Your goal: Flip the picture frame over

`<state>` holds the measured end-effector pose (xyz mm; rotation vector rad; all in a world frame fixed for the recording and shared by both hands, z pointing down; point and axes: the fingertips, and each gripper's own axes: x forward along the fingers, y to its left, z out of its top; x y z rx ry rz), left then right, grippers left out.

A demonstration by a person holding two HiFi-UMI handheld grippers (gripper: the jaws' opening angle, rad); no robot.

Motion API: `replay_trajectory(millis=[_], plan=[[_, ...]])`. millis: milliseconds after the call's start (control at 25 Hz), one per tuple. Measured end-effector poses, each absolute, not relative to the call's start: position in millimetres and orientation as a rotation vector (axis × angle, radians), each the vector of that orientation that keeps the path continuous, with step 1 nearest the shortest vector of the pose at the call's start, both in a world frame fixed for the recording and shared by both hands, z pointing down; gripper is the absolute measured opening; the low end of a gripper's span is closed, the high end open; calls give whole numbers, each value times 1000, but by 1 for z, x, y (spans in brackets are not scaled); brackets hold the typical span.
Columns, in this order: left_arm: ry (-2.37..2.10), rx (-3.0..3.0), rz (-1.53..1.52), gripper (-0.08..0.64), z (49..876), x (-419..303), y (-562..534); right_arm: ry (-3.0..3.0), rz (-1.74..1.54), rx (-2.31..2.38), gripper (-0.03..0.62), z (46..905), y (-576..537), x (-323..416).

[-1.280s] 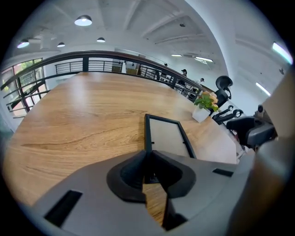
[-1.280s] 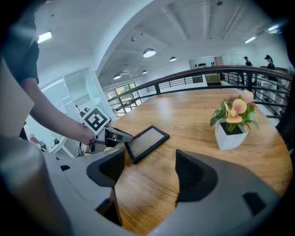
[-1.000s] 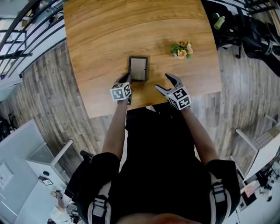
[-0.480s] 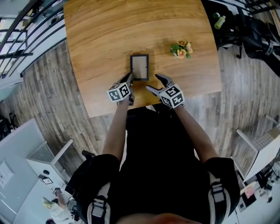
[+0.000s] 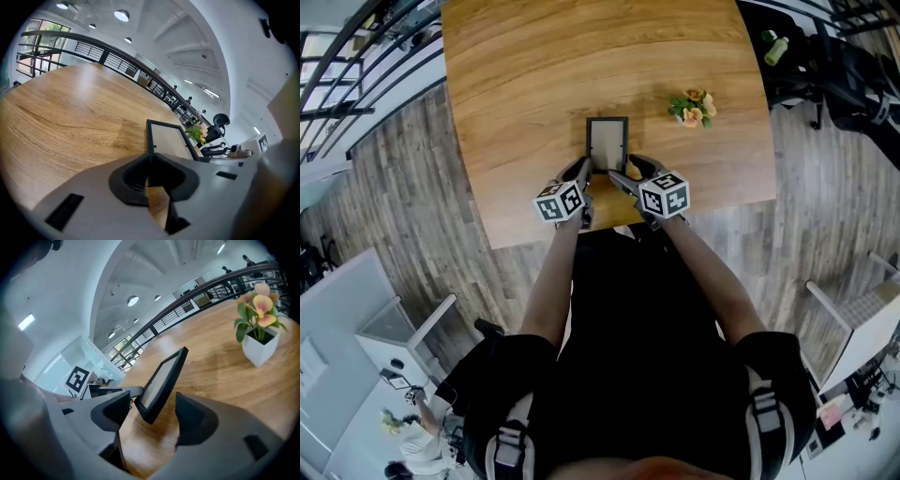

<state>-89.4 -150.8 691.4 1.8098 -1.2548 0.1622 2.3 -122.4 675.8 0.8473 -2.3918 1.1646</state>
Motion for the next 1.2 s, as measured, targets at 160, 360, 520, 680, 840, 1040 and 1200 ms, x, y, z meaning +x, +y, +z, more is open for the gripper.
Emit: replay_trajectory(millis=[160, 360, 520, 680, 840, 1040, 1200], plan=[[-1258, 1829, 140, 55, 683, -87, -152, -2387, 1176, 865, 239, 676, -125, 9], [-1256, 1850, 134, 55, 677, -83, -152, -2384, 1247, 851, 206, 672, -125, 8], [-1258, 1856, 132, 55, 675, -81, -151, -2396, 1291, 844, 166, 666, -126, 8], [-1261, 1863, 146, 55, 673, -81, -149, -2399, 1329, 825, 152, 662, -125, 7], [-1249, 1853, 138, 55, 675, -79, -148, -2397, 1405, 826, 130, 659, -125, 8], [-1229, 1847, 140, 55, 681, -75, -147, -2373, 1519, 839, 101, 658, -127, 9], [-1221, 1833, 152, 57, 689, -74, -145, -2363, 1529, 848, 77, 655, -128, 6]])
